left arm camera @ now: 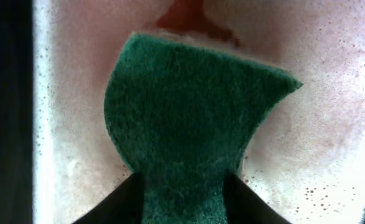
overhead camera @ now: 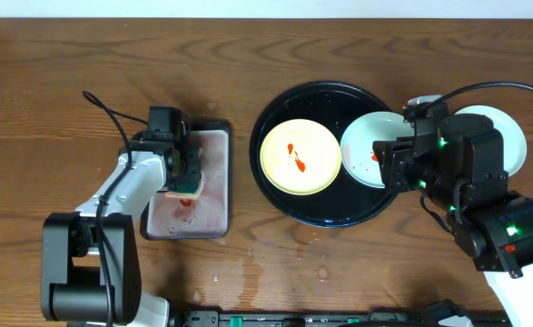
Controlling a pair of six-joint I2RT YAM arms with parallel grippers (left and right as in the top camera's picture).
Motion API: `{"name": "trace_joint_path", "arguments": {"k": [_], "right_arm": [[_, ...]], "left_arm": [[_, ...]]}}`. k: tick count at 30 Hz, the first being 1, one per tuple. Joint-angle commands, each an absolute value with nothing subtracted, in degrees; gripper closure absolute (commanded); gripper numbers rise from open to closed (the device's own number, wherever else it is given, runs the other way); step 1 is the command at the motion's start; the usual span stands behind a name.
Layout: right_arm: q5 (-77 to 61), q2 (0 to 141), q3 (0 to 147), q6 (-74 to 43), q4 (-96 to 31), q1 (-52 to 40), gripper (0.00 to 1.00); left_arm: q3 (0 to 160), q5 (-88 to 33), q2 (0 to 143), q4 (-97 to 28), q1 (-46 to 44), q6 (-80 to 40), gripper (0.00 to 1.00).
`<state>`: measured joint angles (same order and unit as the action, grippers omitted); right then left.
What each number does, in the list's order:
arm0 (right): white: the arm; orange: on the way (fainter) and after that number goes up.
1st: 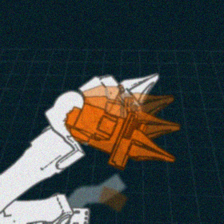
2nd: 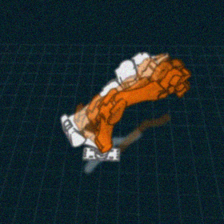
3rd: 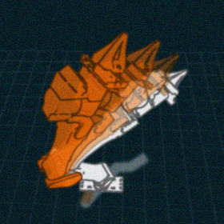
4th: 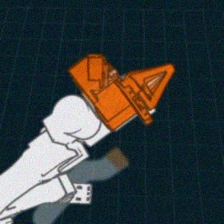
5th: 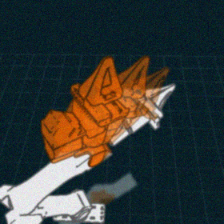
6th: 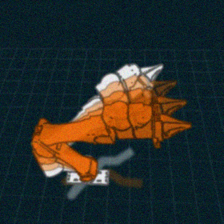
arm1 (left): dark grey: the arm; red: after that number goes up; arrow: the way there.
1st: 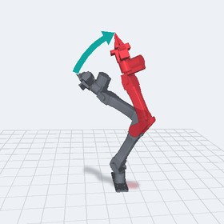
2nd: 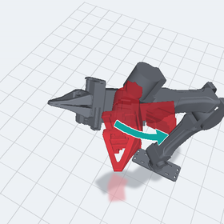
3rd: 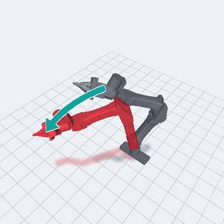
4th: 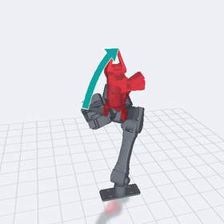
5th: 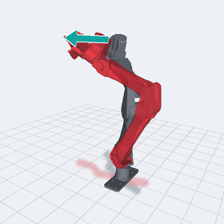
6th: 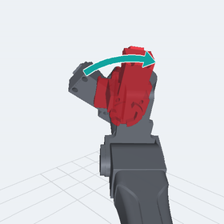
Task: Clean dirty plates on tray and stack at the side
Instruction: 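Grasp and lift the green sponge from the small tray with left gripper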
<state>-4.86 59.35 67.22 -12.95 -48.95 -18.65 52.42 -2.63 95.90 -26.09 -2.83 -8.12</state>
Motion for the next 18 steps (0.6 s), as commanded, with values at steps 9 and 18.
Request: {"name": "trace_joint_path", "arguments": {"k": [9, 18], "right_arm": [[-4.32, 59.16, 67.48, -12.80, -49.12, -18.20, 0.60], [-4.32, 59.13, 67.48, -12.80, -49.08, -18.20, 0.60]], "left_arm": [[51.64, -3.03, 99.46, -26.06, -2.96, -7.81, 0.89], [52.49, -3.64, 99.15, -28.29, -2.96, -7.84, 0.93]]}}
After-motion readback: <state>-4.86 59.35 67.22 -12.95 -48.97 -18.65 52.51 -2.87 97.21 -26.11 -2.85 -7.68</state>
